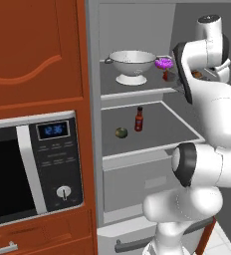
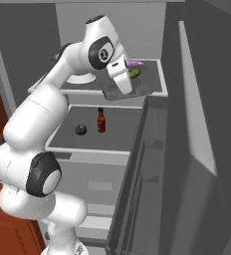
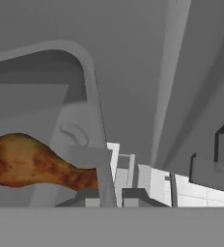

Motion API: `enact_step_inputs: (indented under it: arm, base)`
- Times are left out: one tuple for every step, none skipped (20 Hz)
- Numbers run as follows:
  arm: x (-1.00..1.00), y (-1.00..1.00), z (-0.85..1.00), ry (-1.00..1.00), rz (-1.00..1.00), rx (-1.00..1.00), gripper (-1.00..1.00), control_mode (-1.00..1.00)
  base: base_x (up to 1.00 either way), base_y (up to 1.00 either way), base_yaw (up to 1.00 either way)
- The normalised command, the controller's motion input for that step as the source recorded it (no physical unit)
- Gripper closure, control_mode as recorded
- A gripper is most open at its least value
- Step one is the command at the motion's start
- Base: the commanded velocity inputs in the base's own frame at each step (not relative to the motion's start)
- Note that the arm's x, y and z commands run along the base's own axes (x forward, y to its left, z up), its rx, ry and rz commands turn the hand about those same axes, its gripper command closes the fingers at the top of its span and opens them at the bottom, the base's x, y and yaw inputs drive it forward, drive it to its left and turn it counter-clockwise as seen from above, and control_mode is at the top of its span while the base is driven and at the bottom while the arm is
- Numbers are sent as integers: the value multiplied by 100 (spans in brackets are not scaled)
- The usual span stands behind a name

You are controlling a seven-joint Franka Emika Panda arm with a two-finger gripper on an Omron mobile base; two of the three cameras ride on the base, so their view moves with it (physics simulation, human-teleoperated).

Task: Place the tupperware on the top shelf of the fridge. Make space for the tupperware among the existing items by rearranging them on the shelves if needed. Close the fridge door when finished.

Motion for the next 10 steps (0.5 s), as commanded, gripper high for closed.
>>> enact_step_inputs:
  arm:
    - [53, -13, 0, 2, -1, 0, 100, -100]
    - [51, -13, 0, 2, -2, 0, 100, -100]
    - [49, -13, -2, 2, -2, 0, 100, -100]
    - [47, -12, -5, 3, -2, 0, 100, -100]
    - [47, -11, -10, 4, -2, 0, 100, -100]
    - [48, -10, -11, 5, -2, 0, 100, -100]
    - [48, -8, -11, 5, -2, 0, 100, -100]
    - [49, -7, -10, 5, -1, 0, 100, -100]
    - [49, -4, -8, 4, -2, 0, 100, -100]
    - [49, -1, -8, 4, -2, 0, 100, -100]
  base:
    - [0, 0, 0]
    - [0, 0, 0]
    - [0, 0, 0]
    - [0, 0, 0]
    - [0, 0, 0]
    - [0, 0, 0]
    - [0, 0, 0]
    - [0, 0, 0]
    - [0, 0, 0]
    - [0, 0, 0]
